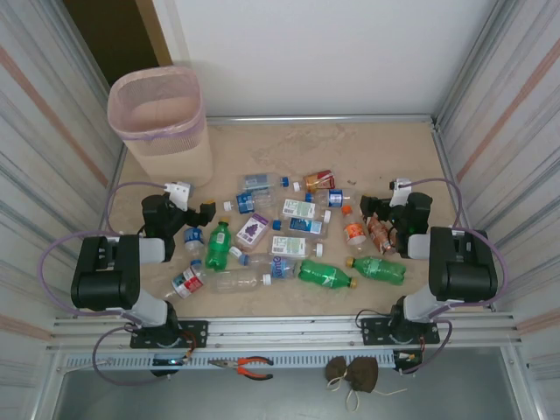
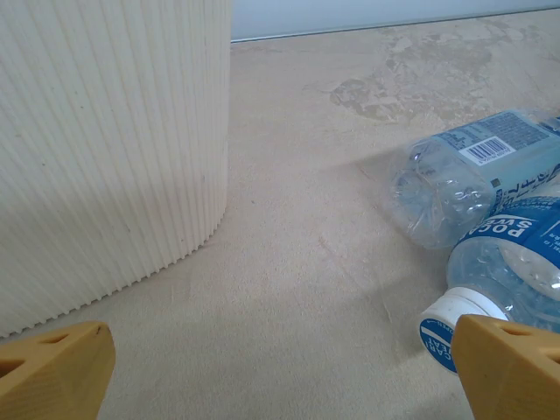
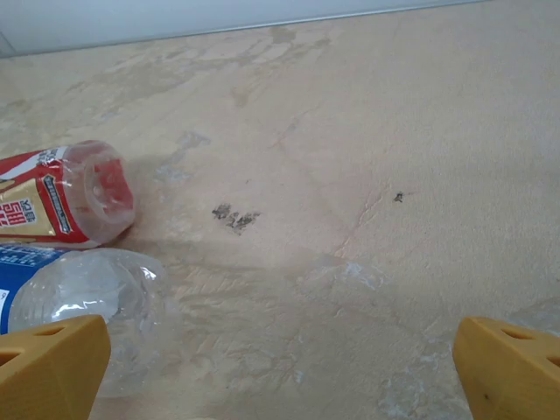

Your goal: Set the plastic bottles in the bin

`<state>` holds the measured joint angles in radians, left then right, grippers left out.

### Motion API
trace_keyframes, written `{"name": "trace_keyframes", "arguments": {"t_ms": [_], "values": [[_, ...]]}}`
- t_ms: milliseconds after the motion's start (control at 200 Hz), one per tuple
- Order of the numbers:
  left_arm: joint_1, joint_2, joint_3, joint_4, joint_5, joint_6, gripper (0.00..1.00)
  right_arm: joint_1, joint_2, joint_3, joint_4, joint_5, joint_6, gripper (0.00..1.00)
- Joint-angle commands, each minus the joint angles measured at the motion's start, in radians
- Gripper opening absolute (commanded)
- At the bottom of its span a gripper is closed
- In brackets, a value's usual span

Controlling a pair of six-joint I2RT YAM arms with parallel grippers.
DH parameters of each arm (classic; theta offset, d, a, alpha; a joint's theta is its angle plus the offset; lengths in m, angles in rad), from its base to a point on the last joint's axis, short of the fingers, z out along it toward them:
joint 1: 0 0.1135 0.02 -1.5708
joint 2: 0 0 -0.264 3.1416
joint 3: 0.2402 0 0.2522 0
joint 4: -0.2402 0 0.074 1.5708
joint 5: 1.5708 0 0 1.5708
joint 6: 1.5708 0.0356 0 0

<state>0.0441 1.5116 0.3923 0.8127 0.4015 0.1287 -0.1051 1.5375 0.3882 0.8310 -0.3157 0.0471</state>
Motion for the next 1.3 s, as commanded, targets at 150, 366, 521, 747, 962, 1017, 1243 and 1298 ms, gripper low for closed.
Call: {"name": "trace_keyframes", "arguments": {"t_ms": [150,366,521,747,962,1017,1243,1298], "values": [[0.005,-0.005,-0.009,0.026,0.020,0.018,0.99,-0.001,0.001,-0.009,0.023,-0.019,-0.013,0.99],[0.004,-0.005,-0.009,0.026,0.019,0.019,0.99,-0.001,0.002,-0.008,0.023,-0.018,-0.013,0.99],[0.004,-0.005,-0.009,0.026,0.020,0.018,0.99,-0.001,0.002,-0.009,0.024,-0.019,-0.013,0.99],[0.004,-0.003,-0.005,0.024,0.002,0.009,0.99,-0.001,0.002,-0.009,0.023,-0.018,-0.015,0.99],[0.004,0.001,0.001,0.015,-0.072,-0.018,0.99,-0.003,0.000,-0.012,0.025,-0.018,-0.013,0.99],[0.005,-0.001,-0.001,0.017,-0.072,-0.018,0.99,-0.001,-0.002,-0.013,0.029,-0.017,-0.014,0.99],[0.003,-0.070,0.022,-0.076,-0.086,-0.024,0.99,0.010,-0.037,-0.008,-0.011,0.032,-0.011,0.99],[0.003,-0.101,0.036,-0.129,-0.100,-0.025,0.99,0.011,-0.053,-0.008,-0.018,0.044,-0.005,0.99]]}}
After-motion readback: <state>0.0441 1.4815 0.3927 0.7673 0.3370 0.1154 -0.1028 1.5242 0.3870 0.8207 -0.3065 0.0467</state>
